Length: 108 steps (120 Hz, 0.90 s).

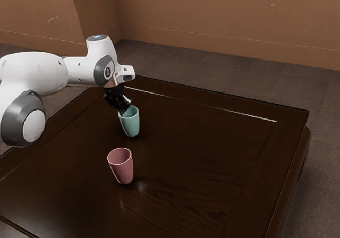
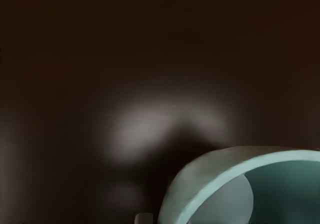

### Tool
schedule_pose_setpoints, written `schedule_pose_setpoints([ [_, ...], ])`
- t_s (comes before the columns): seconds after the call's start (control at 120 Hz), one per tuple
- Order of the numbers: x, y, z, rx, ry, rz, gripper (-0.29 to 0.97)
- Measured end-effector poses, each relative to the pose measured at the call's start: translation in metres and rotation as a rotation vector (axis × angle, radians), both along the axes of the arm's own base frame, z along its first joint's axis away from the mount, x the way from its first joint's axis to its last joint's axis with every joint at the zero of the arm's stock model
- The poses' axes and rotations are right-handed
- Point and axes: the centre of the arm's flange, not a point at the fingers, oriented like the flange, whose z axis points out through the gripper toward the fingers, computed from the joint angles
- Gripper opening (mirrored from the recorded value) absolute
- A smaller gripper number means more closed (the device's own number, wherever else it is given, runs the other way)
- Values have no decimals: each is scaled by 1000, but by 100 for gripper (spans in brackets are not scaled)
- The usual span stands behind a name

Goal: Place the left cup onto the right cup

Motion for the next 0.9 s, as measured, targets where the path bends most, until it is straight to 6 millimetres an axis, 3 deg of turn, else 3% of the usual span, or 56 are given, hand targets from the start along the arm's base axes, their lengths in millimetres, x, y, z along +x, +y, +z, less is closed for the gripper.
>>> schedule_pose_setpoints([
  [0.333,-17,-3,32,-2,-3,13,-10],
  [0.417,-34,-11,56,-10,-6,9,-10],
  [0.525,-56,-30,112,1,-21,-19,-10],
  [0.592,-69,-39,133,8,-10,-27,-10],
  [0.758,-94,-49,161,2,32,-18,-10],
  [0.9,-115,-58,163,-13,83,-2,-10],
])
